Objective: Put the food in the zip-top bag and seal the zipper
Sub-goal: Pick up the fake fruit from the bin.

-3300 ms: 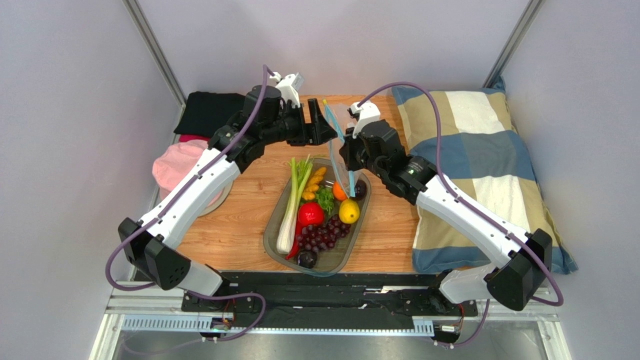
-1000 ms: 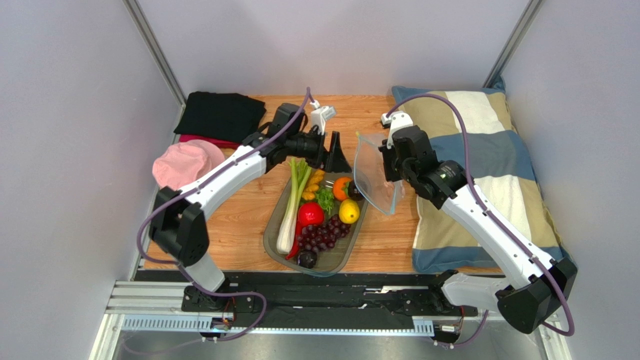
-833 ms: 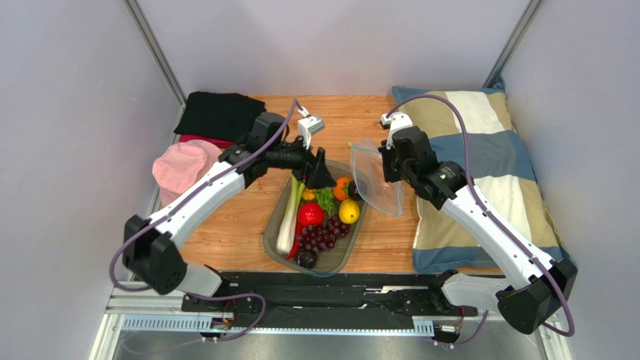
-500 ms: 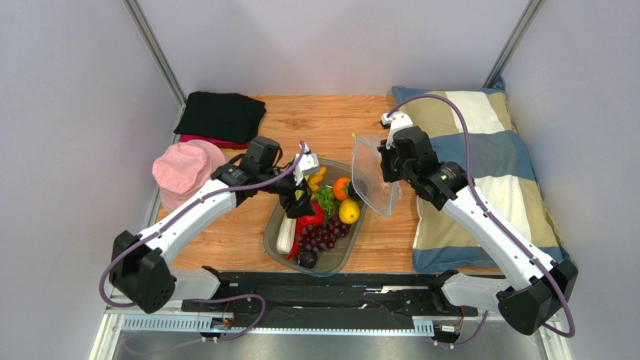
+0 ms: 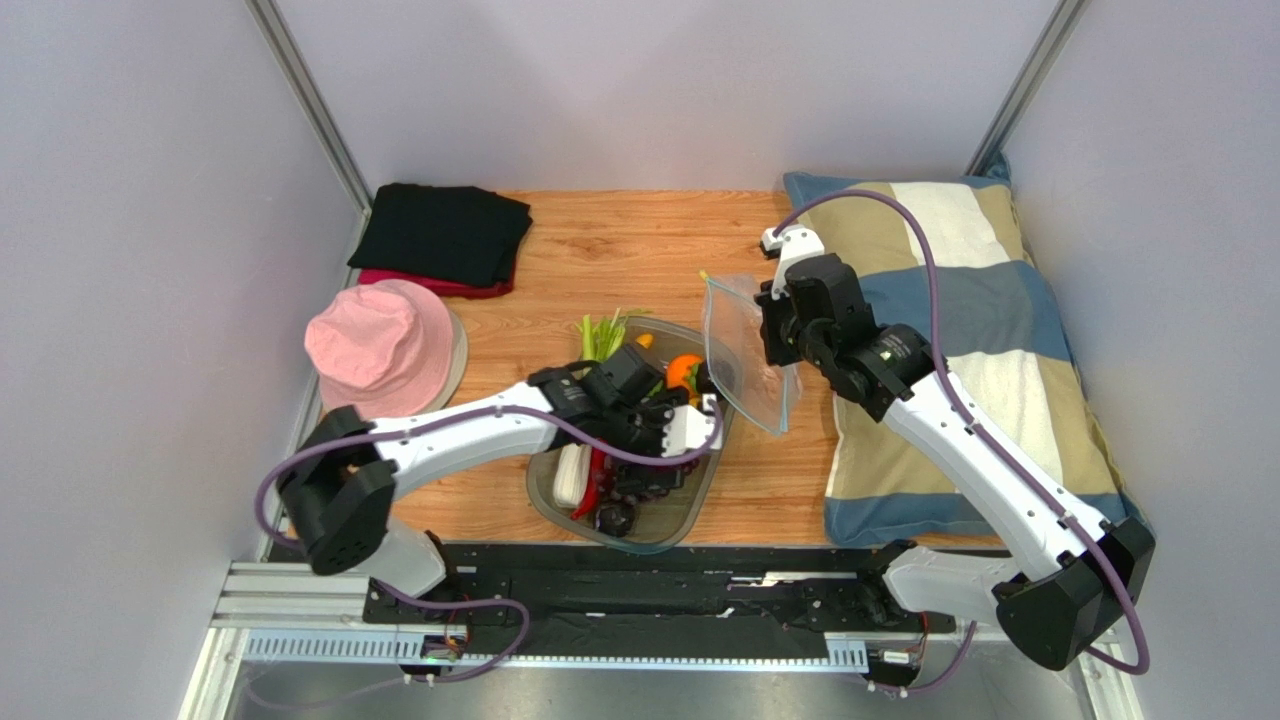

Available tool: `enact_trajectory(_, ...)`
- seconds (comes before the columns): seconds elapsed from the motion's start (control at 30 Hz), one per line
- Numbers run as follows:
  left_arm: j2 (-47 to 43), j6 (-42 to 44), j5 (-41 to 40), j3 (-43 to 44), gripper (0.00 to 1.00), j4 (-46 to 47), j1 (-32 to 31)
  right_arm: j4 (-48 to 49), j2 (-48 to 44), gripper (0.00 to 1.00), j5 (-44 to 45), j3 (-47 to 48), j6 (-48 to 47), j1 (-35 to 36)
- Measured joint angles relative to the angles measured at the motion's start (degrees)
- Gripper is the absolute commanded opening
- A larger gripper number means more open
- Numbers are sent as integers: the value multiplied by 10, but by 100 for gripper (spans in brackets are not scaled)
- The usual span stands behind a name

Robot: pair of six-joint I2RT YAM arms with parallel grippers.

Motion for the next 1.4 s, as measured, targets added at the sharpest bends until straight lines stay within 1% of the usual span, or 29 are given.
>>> enact_trajectory(0.07,51,-8,-44,9,94,7,-21,2,0,0,0,0,0,-1)
enact_trajectory(0.17,108,-22,-87,15,94,8,-32,2,0,0,0,0,0,-2)
enact_trajectory(0.27,133,-34,-114,33,86,5,-36,2,0,0,0,0,0,-4)
enact_trajectory(0.3,139,-38,-123,41,76,3,-38,2,0,0,0,0,0,-5)
enact_trajectory(0.37,147,-42,-134,52,62,2,-38,2,0,0,1,0,1,-7)
enact_trajectory(0.4,148,-46,-136,54,46,2,-39,2,0,0,1,0,1,-8)
enact_trajectory(0.47,149,-50,-137,55,29,1,-40,2,0,0,1,0,2,-10)
enact_trajectory(0.5,149,-49,-137,58,14,-3,-41,2,0,0,1,0,2,-11)
enact_trajectory(0.53,149,-49,-135,62,8,-10,-41,2,0,0,0,0,2,-12)
enact_trajectory(0.57,147,-50,-131,68,0,-19,-41,2,0,0,0,0,2,-12)
enact_trajectory(0.7,109,-54,-116,85,0,-59,-40,1,0,0,0,3,7,-15)
enact_trajectory(0.9,-12,-60,-82,127,0,-112,-32,2,0,0,0,37,22,-17)
enact_trajectory(0.97,-37,-70,-59,153,0,-123,-18,2,0,0,-3,53,29,-17)
enact_trajectory(1.07,-61,-98,-16,194,0,-130,33,5,0,0,-8,71,41,-17)
enact_trajectory(1.2,-78,-146,20,236,0,-118,90,6,2,0,-15,74,60,-18)
enact_trajectory(1.3,-83,-185,30,265,0,-86,98,5,11,0,-29,74,78,-24)
enact_trajectory(1.4,-84,-238,35,295,0,-30,97,5,24,0,-45,74,104,-37)
